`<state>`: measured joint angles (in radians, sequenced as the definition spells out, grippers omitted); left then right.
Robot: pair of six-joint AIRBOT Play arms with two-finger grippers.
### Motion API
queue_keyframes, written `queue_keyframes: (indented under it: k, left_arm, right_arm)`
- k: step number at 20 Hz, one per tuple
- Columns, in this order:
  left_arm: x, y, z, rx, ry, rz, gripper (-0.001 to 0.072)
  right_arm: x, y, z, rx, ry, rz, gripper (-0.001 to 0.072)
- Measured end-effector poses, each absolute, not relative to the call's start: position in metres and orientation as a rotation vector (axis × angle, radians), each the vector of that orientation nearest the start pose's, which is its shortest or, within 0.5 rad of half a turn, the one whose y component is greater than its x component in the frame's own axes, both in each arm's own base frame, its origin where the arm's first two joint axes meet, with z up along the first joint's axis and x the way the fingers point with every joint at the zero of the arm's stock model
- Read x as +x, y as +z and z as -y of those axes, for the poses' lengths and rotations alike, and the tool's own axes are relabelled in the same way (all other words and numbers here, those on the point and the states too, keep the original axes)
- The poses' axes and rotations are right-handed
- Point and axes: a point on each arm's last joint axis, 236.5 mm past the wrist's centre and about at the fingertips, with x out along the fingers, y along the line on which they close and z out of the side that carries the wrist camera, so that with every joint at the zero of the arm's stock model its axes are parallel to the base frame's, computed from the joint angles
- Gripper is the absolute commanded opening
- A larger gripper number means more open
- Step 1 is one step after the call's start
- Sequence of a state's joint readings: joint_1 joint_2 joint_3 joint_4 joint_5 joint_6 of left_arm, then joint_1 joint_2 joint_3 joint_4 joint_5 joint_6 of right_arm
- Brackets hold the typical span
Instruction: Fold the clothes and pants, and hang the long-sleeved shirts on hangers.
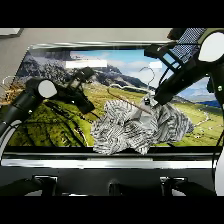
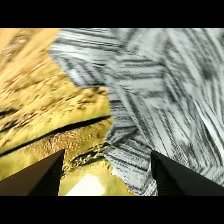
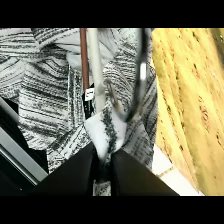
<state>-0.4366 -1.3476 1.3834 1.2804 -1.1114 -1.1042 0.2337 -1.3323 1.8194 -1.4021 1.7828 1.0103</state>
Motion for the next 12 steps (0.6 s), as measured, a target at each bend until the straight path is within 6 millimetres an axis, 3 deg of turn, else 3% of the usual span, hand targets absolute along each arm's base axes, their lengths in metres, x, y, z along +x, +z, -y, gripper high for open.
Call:
queue_keyframes:
  k: [4, 6, 8, 12]
  left_arm:
    - [0.4, 0.077, 0.204, 0.076, -0.545, -1.06, 0.0612]
    - [0.395, 0.066, 0.205, -0.04, -0.49, -1.116, 0.06]
    - [0.385, 0.058, 0.228, -0.118, -0.495, -1.136, 0.06]
    - [0.368, 0.044, 0.306, -0.138, -0.567, -1.067, 0.06]
  right_arm:
    - [0.341, 0.184, -0.107, -0.562, 0.647, -1.163, 0.0038]
    - [0.344, 0.185, -0.1, -0.565, 0.605, -1.167, 0.0038]
    - [0.349, 0.186, -0.091, -0.562, 0.547, -1.165, 0.0038]
    - [0.358, 0.189, -0.08, -0.529, 0.447, -1.158, 0.0038]
